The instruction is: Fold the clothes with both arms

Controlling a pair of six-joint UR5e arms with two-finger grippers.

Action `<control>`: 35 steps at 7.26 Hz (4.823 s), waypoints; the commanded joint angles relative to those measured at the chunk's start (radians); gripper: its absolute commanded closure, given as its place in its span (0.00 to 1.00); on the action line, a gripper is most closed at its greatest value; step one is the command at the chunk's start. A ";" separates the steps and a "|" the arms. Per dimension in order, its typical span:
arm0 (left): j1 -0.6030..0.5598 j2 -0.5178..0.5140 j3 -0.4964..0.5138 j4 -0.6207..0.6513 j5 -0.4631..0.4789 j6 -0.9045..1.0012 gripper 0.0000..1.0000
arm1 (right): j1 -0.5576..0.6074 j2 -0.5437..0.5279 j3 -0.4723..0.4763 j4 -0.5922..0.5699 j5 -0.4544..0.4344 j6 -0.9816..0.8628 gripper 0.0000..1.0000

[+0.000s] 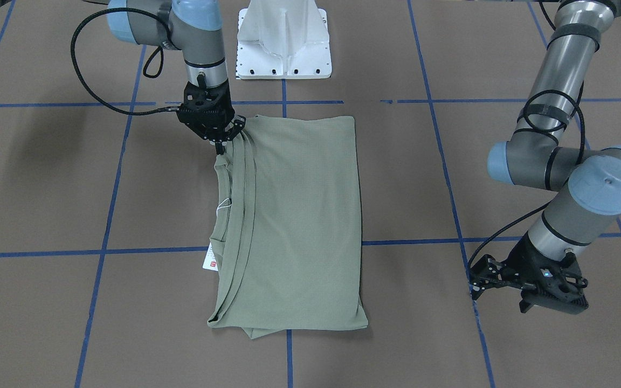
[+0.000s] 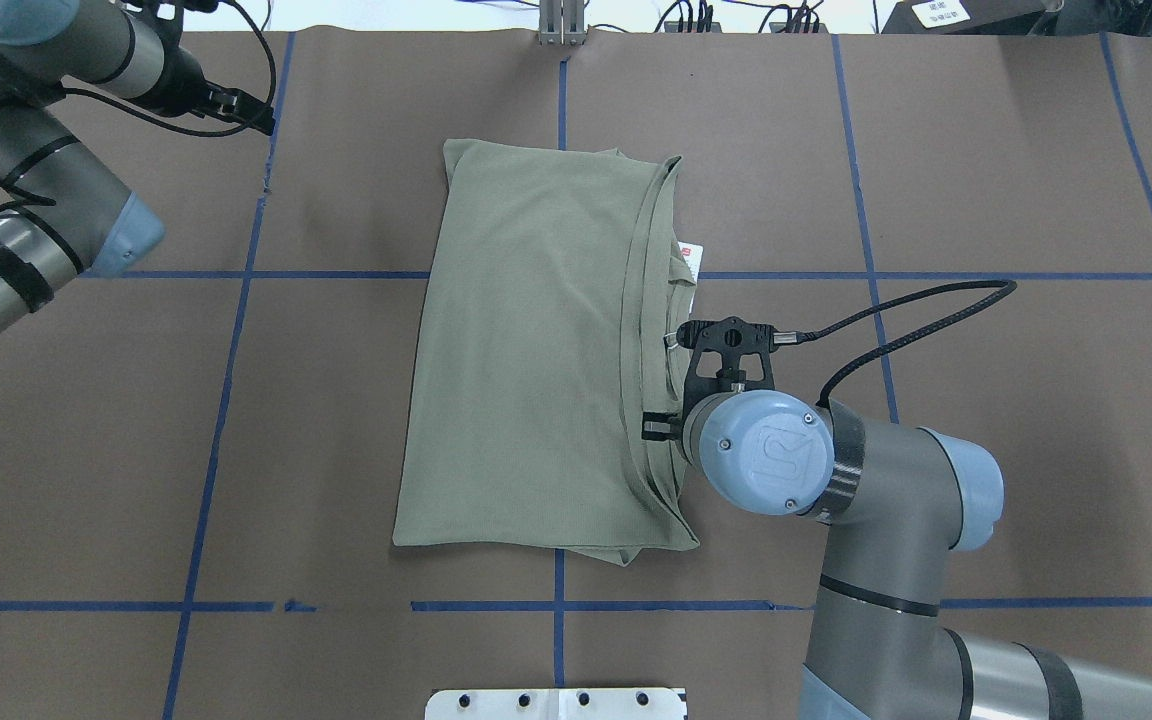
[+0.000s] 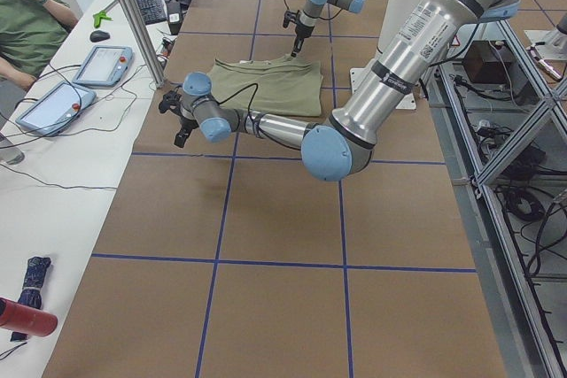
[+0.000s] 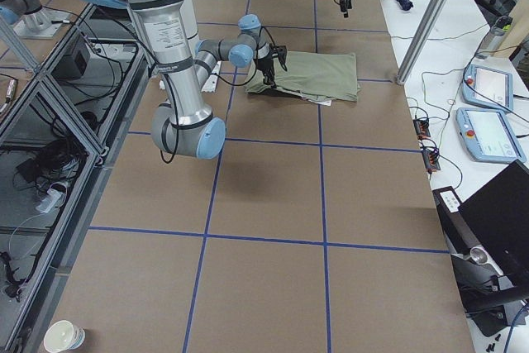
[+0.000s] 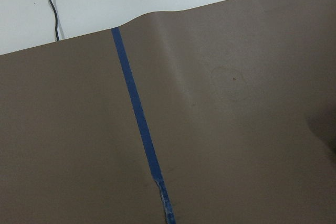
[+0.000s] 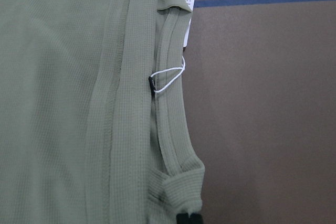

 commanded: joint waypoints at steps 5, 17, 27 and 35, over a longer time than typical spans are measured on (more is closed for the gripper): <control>0.003 0.000 -0.002 0.000 0.000 0.000 0.00 | 0.050 0.132 -0.104 -0.018 0.194 -0.176 0.02; 0.014 0.000 -0.002 -0.023 0.000 -0.018 0.00 | 0.014 0.161 -0.157 -0.340 0.129 -0.406 0.31; 0.019 0.000 -0.003 -0.025 -0.002 -0.020 0.00 | 0.100 0.240 -0.272 -0.066 0.135 -0.360 0.56; 0.020 0.000 -0.003 -0.025 -0.002 -0.020 0.00 | 0.152 0.135 -0.222 -0.175 0.143 -0.487 0.52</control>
